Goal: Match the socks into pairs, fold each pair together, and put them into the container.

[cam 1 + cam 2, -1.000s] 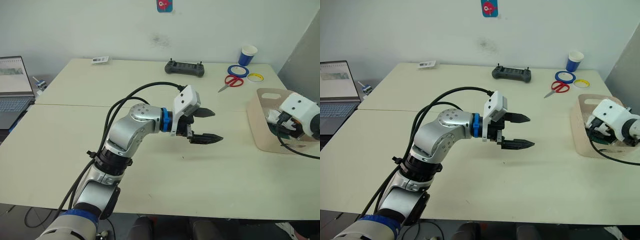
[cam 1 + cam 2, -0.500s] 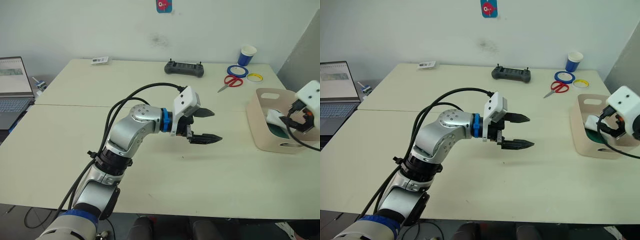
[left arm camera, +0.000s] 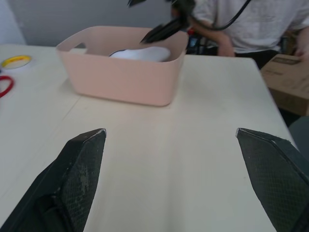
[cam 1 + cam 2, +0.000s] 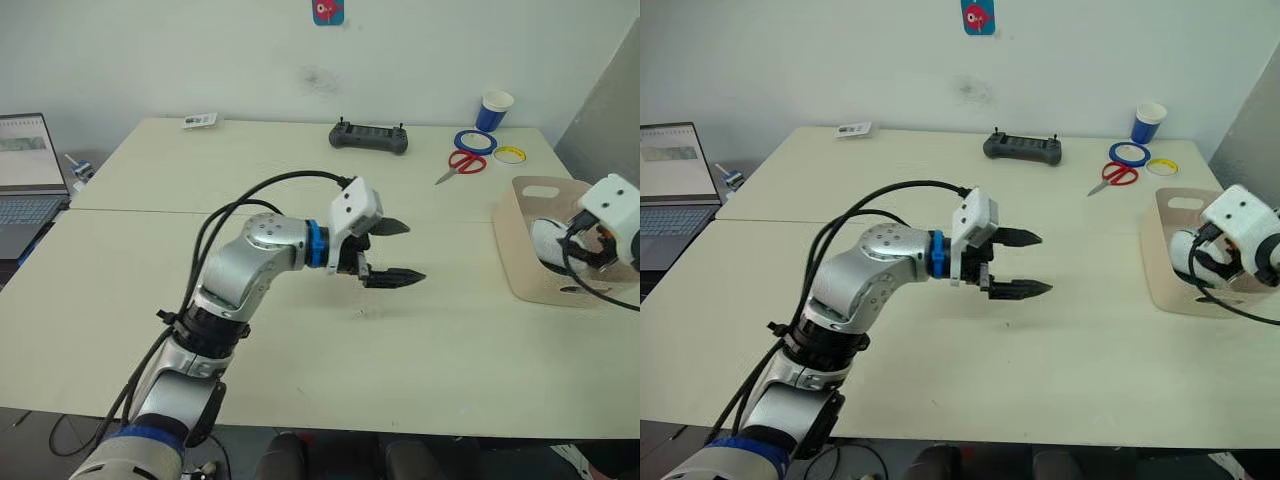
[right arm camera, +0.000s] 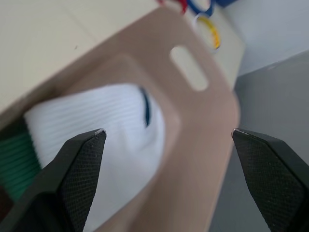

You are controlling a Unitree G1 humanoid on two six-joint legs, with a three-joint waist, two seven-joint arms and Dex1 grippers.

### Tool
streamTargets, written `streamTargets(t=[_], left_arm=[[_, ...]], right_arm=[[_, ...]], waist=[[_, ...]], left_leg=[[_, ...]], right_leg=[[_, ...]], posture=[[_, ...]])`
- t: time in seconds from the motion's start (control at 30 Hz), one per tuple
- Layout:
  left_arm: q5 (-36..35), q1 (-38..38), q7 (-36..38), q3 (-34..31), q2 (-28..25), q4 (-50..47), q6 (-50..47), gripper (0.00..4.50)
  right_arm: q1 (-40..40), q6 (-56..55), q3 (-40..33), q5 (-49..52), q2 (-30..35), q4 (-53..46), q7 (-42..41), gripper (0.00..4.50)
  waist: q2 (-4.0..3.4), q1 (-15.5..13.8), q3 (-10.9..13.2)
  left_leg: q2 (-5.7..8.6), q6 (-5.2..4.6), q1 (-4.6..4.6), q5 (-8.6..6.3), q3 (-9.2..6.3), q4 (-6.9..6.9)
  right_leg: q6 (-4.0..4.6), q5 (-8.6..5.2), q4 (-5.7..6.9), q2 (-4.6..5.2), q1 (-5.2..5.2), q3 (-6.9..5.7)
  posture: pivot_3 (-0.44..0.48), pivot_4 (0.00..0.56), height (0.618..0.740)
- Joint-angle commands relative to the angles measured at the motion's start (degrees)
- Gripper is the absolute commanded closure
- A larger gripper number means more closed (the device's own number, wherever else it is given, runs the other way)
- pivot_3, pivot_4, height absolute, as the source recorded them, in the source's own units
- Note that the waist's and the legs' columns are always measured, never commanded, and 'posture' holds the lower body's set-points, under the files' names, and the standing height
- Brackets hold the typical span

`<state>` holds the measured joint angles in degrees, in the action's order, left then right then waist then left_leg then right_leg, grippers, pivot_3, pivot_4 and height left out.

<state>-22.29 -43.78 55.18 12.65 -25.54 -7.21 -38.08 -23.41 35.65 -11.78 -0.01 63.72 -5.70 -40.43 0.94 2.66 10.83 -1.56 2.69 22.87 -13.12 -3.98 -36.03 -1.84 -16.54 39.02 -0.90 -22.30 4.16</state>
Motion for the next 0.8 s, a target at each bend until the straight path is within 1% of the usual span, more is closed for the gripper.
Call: streamTargets(t=[0.03, 0.13, 0.23, 0.27, 0.33, 0.37, 0.43, 0.53, 0.63, 0.8], left_arm=[[0.8, 3.5, -1.6, -5.2, -4.8, -1.4, 0.3, 0.00], [1.7, 9.4, -2.6, -9.1, -9.4, -1.4, 2.0, 0.00], [3.2, 17.7, -7.4, -15.3, -10.7, -1.9, 7.1, 0.00], [4.2, 20.4, -8.2, -16.5, -11.3, -2.7, 9.2, 0.00], [6.0, 26.1, -11.1, -18.8, -11.3, -4.0, 12.2, 0.00], [7.6, 29.6, -14.2, -20.1, -11.2, -4.6, 11.6, 0.00], [9.7, 35.3, -17.9, -21.9, -10.7, -4.7, 12.7, 0.00], [10.3, 41.1, -19.7, -23.7, -9.3, -3.7, 17.4, 0.00], [10.9, 43.9, -22.4, -24.8, -7.6, -2.3, 19.1, 0.00], [10.8, 43.8, -22.7, -25.6, -6.5, 2.0, 25.5, 0.00]], right_arm=[[1.6, -1.5, -9.3, 6.2, -3.8, -11.1, -0.2, 0.03], [6.7, 2.1, -11.4, 11.1, -9.1, -22.3, -0.4, 0.03], [11.4, 7.2, -10.6, 13.9, -17.5, -31.7, 4.7, 0.03], [13.3, 7.5, -10.0, 13.5, -19.9, -33.8, 6.4, 0.03], [19.2, 4.3, -8.3, 9.7, -24.0, -36.0, 10.3, 0.03], [23.0, 2.4, -7.5, 8.7, -27.7, -36.7, 12.7, 0.03], [30.3, -2.2, -5.6, 7.4, -33.2, -37.2, 15.4, 0.03], [38.2, -8.9, -2.6, 5.9, -39.9, -36.2, 18.2, 0.03], [43.1, -15.6, -0.8, 3.8, -43.1, -33.7, 19.7, 0.03], [44.1, -22.2, -0.9, 1.0, -43.5, -29.6, 21.5, 0.03]], waist=[[0.00, 0.3, 0.0], [0.01, 0.4, 0.0], [0.01, 0.2, 0.0], [0.01, 0.1, 0.0], [0.01, -0.4, 0.0], [0.06, -0.6, 0.0], [0.16, -1.2, -0.1], [0.13, -1.3, -0.1], [0.11, -1.1, -0.1], [0.16, -0.8, -0.2]], left_leg=[[-0.05, 0.00, -0.01, 0.00, -0.03, 0.01], [-0.09, 0.00, -0.02, 0.00, -0.19, 0.02], [-0.07, 0.00, 0.02, 0.00, -0.22, 0.00], [-0.06, 0.01, 0.04, 0.00, -0.22, -0.01], [-0.06, 0.01, 0.05, 0.00, -0.20, -0.02], [-0.05, 0.01, 0.05, 0.00, -0.18, -0.01], [-0.07, 0.01, 0.04, 0.00, -0.19, 0.00], [-0.11, 0.02, 0.05, 0.00, -0.19, 0.03], [-0.10, 0.04, 0.00, 0.01, -0.11, 0.02], [-0.03, 0.04, -0.06, 0.01, 0.05, 0.02]], right_leg=[[0.00, 0.00, 0.01, -0.04, 0.00, -0.03], [0.00, 0.00, 0.01, -0.06, 0.07, -0.16], [0.01, 0.00, 0.02, -0.01, 0.06, -0.15], [0.01, 0.00, 0.02, 0.03, 0.06, -0.14], [0.01, 0.00, 0.01, 0.10, 0.05, -0.11], [0.01, 0.00, -0.01, 0.14, 0.05, -0.10], [0.01, -0.01, -0.06, 0.17, 0.09, -0.11], [0.06, -0.04, -0.04, 0.28, 0.06, -0.10], [0.07, -0.03, -0.03, 0.41, 0.08, -0.07], [0.19, -0.06, -0.03, 0.40, 0.08, -0.03]], posture=[[0.000, 0.150, 0.740], [0.000, 0.150, 0.740], [0.000, 0.150, 0.740], [0.000, 0.150, 0.740], [0.000, 0.150, 0.740], [0.000, 0.150, 0.740], [0.000, 0.150, 0.740], [0.000, 0.150, 0.740], [0.000, 0.150, 0.740], [0.000, 0.150, 0.740]])
